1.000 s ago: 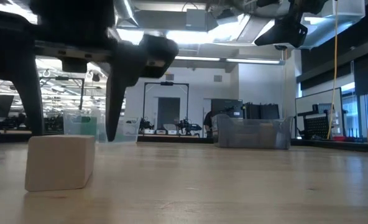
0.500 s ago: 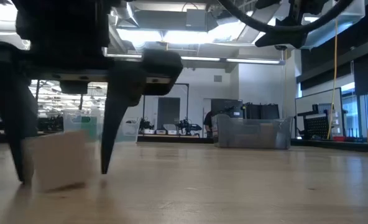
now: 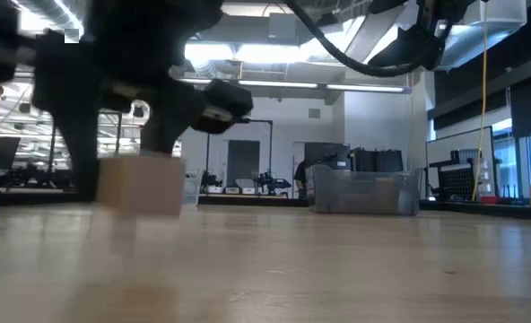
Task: Sort & place blocks by color
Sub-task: Put the brown block into the black bin
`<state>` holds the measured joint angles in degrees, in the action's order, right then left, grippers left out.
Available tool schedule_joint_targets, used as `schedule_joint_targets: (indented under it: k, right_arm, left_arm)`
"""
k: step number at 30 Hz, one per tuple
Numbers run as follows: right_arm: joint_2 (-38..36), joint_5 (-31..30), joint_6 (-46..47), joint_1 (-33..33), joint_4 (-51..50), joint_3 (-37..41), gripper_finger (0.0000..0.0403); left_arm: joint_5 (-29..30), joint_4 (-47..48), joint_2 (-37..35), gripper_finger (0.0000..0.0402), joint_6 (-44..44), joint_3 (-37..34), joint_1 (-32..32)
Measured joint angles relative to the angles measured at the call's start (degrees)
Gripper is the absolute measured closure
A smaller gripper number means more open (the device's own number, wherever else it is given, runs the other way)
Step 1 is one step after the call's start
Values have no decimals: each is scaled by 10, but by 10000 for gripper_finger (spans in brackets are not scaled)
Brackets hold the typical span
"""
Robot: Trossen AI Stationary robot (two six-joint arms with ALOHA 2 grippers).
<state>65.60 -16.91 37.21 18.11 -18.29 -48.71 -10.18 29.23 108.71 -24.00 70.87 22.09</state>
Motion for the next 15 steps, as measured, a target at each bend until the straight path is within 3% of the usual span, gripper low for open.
schedule_joint_targets:
  k: [5, 8, 12, 15]
  right_arm:
    - [0, 0, -2, 0, -9, 0, 32]
    - [0, -1, -1, 0, -24, 0, 32]
    - [0, -1, 0, 0, -39, 0, 32]
    - [0, -13, 1, 0, -30, 0, 32]
  left_arm:
    - [0, 88, -68, 283, 57, -21, -61]
    - [4, 96, -140, 283, 97, -77, -112]
    - [25, 12, -265, 283, 183, -166, -185]
    - [43, -126, -359, 283, 277, -242, -229]
